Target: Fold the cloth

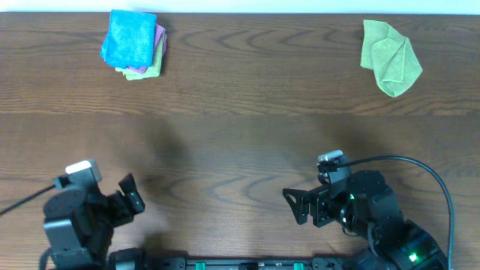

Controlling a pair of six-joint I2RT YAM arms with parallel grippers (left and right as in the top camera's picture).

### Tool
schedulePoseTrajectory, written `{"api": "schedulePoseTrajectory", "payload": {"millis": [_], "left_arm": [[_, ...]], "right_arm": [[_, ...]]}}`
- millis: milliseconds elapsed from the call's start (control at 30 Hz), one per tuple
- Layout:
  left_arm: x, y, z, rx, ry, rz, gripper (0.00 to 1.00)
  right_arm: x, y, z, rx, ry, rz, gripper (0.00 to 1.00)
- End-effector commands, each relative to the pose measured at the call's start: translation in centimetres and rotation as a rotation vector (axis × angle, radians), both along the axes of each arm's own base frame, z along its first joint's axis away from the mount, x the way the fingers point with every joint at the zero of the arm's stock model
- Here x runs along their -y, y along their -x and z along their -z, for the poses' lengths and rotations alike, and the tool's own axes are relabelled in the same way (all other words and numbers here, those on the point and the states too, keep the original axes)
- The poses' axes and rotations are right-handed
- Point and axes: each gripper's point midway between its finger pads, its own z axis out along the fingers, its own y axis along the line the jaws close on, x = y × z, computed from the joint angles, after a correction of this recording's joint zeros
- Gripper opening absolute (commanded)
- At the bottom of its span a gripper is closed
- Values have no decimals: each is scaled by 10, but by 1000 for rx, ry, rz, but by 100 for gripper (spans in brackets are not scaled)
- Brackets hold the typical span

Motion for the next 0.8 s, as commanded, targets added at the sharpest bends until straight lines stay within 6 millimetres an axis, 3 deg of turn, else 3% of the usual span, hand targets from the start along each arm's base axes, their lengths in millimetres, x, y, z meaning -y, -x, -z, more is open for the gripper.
{"api": "schedulePoseTrajectory", "payload": {"millis": [0, 433, 767], "left_arm": [[6, 3, 22, 26, -30, 64, 95], [10, 9, 101, 44, -106, 147, 95], [19, 9, 123, 7, -182, 276, 95]], "right_arm": [[1, -1, 1, -7, -2, 13, 99], [1, -1, 1, -6, -3, 13, 99], [1, -1, 1, -6, -2, 13, 99]]}}
